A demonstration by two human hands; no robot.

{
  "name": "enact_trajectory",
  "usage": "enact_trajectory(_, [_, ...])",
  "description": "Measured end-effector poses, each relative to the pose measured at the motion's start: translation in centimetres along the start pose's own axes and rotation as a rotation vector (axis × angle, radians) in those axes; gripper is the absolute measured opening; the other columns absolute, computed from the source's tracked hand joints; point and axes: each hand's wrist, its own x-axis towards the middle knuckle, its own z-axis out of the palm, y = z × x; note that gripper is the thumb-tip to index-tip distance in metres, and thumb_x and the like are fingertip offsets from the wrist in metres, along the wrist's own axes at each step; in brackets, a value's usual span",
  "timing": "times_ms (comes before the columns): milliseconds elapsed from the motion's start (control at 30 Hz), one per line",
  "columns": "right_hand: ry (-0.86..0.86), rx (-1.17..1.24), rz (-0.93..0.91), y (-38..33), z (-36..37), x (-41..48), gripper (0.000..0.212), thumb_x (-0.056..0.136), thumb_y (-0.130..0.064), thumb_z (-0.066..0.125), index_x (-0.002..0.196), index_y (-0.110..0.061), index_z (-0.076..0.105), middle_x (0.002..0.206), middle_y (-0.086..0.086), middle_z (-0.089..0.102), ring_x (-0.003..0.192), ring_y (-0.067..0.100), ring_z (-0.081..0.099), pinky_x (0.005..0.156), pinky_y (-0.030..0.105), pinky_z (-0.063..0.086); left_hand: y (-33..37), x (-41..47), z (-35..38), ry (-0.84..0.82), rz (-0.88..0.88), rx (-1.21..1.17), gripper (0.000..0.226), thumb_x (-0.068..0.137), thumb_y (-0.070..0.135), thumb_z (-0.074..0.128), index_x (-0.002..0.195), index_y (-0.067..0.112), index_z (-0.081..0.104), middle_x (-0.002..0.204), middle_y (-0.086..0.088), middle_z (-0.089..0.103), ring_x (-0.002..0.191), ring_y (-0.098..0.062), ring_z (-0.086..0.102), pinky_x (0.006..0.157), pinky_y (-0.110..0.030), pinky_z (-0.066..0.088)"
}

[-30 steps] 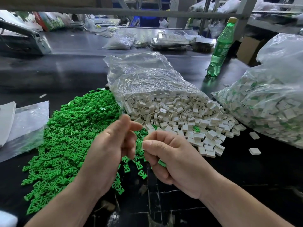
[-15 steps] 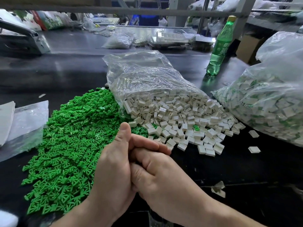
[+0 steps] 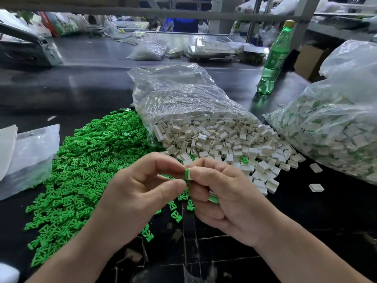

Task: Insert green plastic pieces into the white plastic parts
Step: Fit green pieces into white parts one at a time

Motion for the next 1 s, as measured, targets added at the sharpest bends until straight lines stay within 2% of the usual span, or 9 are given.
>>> enact_trajectory(133, [-0.030,-0.023,0.015,0.0,-0.1,0.0,0.010,0.095,-0.021,0.058,0.090,-0.012,0.057,0.061,-0.001,0.050,0.036,0.006,0.034,0.034,0.016,0.024,0.4,0.1,0.3,0.015,0.173,0.222,0.019,0.077,0.038,0.072,0.094,0.030,0.068,0.097,0.011,0.069,0.080,-0.005,0.068,0.064,-0.005,0.047])
enact_trajectory(300, [-0.041,0.036,0.057,0.3,-0.2,0.2,0.010,0.091,-0.017,0.055,0.082,-0.014,0.054,0.059,0.000,0.049,0.034,0.005,0.035,0.033,0.015,0.023,0.4,0.0,0.5,0.019,0.193,0.260,0.016,0.078,0.041,0.069,0.093,0.036,0.066,0.093,0.013,0.069,0.083,-0.010,0.067,0.068,-0.007,0.046])
enact_trajectory(433, [-0.141,0.332,-0.001,0.2,-1.6,0.5,0.009,0.082,-0.013,0.061,0.082,-0.014,0.053,0.070,0.005,0.059,0.043,0.009,0.052,0.033,0.017,0.037,0.5,0.0,0.5,0.058,0.141,0.290,0.022,0.083,0.046,0.071,0.104,0.040,0.064,0.091,0.019,0.069,0.076,0.000,0.066,0.061,-0.003,0.045])
enact_trajectory(533, [-0.043,0.442,-0.078,-1.2,-3.3,0.5,0.015,0.078,-0.013,0.065,0.090,-0.011,0.057,0.080,0.010,0.058,0.049,0.012,0.054,0.033,0.017,0.041,0.0,-0.1,-0.2,-0.023,0.047,0.560,0.038,0.082,0.068,0.055,0.108,0.041,0.060,0.084,0.023,0.063,0.077,0.004,0.062,0.058,-0.008,0.048])
enact_trajectory(600, [0.163,0.166,-0.067,-1.8,-3.9,0.4,0.013,0.084,-0.017,0.069,0.094,-0.012,0.063,0.074,0.004,0.057,0.046,0.010,0.048,0.032,0.018,0.036,-0.2,-0.3,-0.2,-0.127,0.052,0.857,0.056,0.076,0.083,0.038,0.108,0.042,0.058,0.082,0.029,0.058,0.075,0.008,0.057,0.062,-0.010,0.046])
enact_trajectory(700, [0.417,-0.866,-0.033,-0.8,-3.8,0.4,0.020,0.090,-0.041,0.071,0.109,-0.035,0.069,0.069,-0.010,0.060,0.054,0.002,0.053,0.047,0.020,0.045,-0.4,-0.6,0.3,-0.209,0.031,1.096,0.071,0.067,0.090,0.027,0.115,0.043,0.048,0.100,0.025,0.061,0.085,0.004,0.054,0.068,-0.017,0.043])
enact_trajectory(767, [0.378,-1.426,-0.031,0.5,-3.2,0.7,0.042,0.089,-0.052,0.067,0.129,-0.040,0.058,0.081,-0.015,0.063,0.076,0.001,0.061,0.068,0.025,0.051,-0.7,-0.7,0.6,-0.244,-0.016,1.160,0.066,0.071,0.087,0.033,0.118,0.042,0.042,0.110,0.023,0.060,0.095,0.000,0.055,0.072,-0.021,0.042])
enact_trajectory(867, [0.315,-1.692,-0.062,1.8,-2.6,1.6,0.047,0.093,-0.056,0.059,0.135,-0.036,0.049,0.102,-0.006,0.070,0.097,0.022,0.065,0.079,0.037,0.053,-0.9,-0.4,1.1,-0.255,-0.037,1.195,0.044,0.086,0.071,0.042,0.115,0.038,0.046,0.106,0.018,0.057,0.097,-0.004,0.054,0.072,-0.023,0.041])
enact_trajectory(1000, [0.334,-1.738,-0.154,2.0,-2.8,2.5,0.035,0.098,-0.051,0.053,0.124,-0.028,0.053,0.102,-0.003,0.071,0.090,0.026,0.067,0.068,0.036,0.052,-1.2,-0.2,1.1,-0.234,0.019,1.195,0.028,0.095,0.051,0.041,0.105,0.031,0.057,0.095,0.013,0.057,0.088,-0.010,0.057,0.071,-0.029,0.049])
